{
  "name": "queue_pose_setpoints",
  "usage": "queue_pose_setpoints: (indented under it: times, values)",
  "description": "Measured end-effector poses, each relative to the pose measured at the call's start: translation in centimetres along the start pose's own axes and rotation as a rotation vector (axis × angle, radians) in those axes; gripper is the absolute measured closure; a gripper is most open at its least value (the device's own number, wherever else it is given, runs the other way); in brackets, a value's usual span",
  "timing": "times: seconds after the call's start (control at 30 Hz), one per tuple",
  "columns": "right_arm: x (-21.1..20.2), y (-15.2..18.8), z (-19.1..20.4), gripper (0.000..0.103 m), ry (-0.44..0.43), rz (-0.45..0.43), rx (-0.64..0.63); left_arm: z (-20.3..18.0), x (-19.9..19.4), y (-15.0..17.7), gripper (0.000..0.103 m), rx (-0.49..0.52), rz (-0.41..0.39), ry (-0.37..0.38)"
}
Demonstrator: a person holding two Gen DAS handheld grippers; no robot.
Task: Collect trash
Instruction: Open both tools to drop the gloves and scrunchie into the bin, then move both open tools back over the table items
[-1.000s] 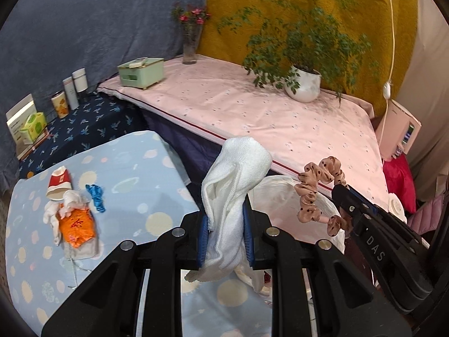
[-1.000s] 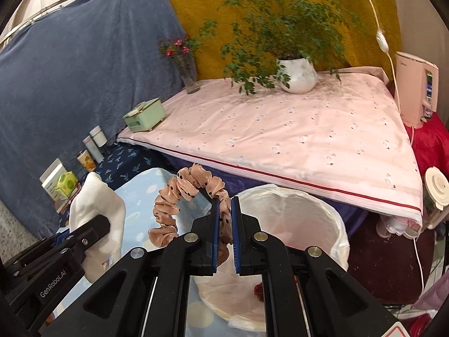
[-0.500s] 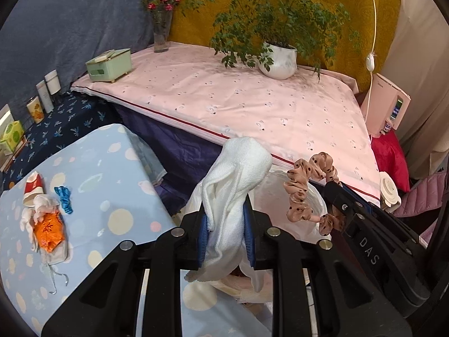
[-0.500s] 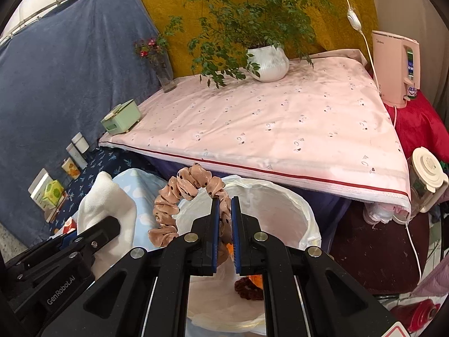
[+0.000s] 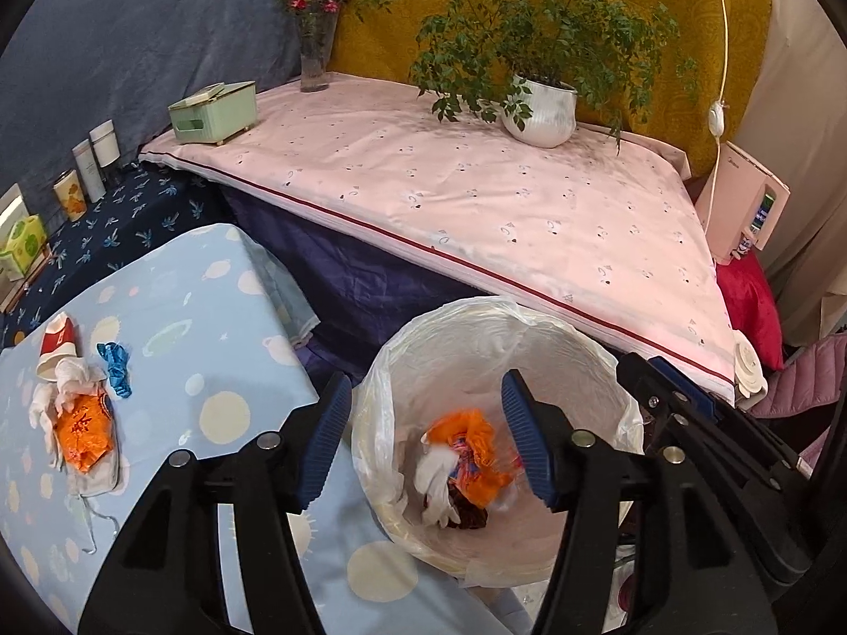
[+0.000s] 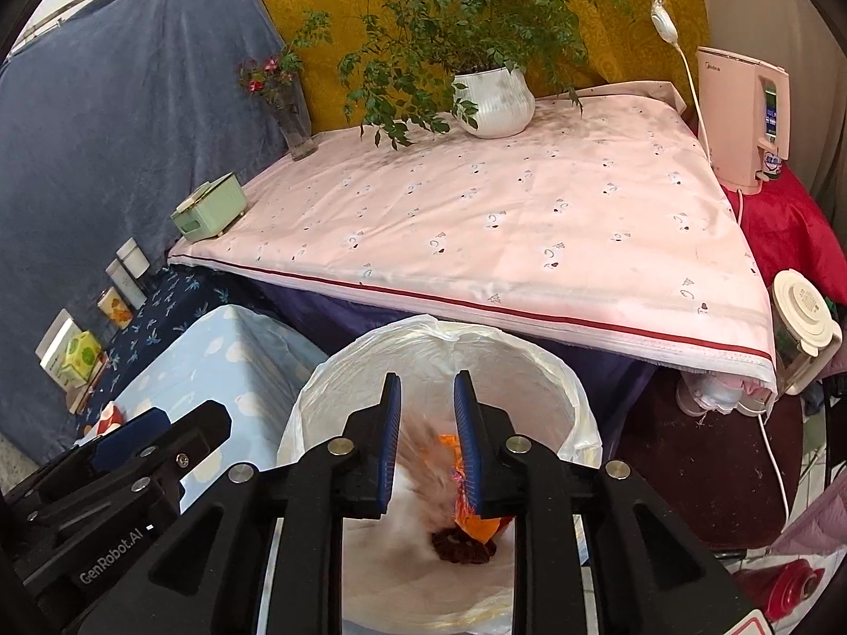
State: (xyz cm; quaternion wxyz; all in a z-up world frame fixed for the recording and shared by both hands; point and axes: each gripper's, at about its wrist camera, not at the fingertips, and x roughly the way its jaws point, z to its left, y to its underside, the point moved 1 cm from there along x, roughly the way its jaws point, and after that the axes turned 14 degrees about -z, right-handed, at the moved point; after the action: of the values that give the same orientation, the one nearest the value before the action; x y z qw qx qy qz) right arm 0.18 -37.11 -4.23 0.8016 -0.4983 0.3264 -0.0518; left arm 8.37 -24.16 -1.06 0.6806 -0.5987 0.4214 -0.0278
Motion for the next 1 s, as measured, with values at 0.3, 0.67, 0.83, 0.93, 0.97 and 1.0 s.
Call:
queue_pose_setpoints:
  times: [0.3, 0.67, 0.83, 0.93, 0.97, 1.0]
  values:
    - [0.4, 0.3, 2.0, 0.081, -0.014, 0.013, -0.034, 2.3, -0.3, 0.0, 0.047, -0.04, 0.0, -0.024]
    - [0.0, 0.8, 6.2, 0.081, -0.062, 0.02, -0.096, 6.8, -1.9, 0.3, 0.047, -0.112, -0.013, -0.079]
    - [-0.3, 1.3, 9.0, 0.081, -0.099, 0.025, -0.136, 9.7, -2.9, 0.6, 0.047, -0.156, -0.021, -0.118]
    - [-0.6, 1.8, 10.7, 0.076, -0.121, 0.027, -0.158, 11.8, -3.6, 1.0, 0.047, -0.187, -0.024, -0.147]
    - [-0.7, 2.0, 11.4, 0.076, -0.131, 0.028, -0.167, 12.6, -3.9, 1.1, 0.047, -0.198, -0.026, -0.16]
    - [-0.8, 2.2, 12.1, 0.076, -0.141, 0.031, -0.177, 13.4, -4.2, 1.3, 0.047, -0.209, -0.027, -0.172]
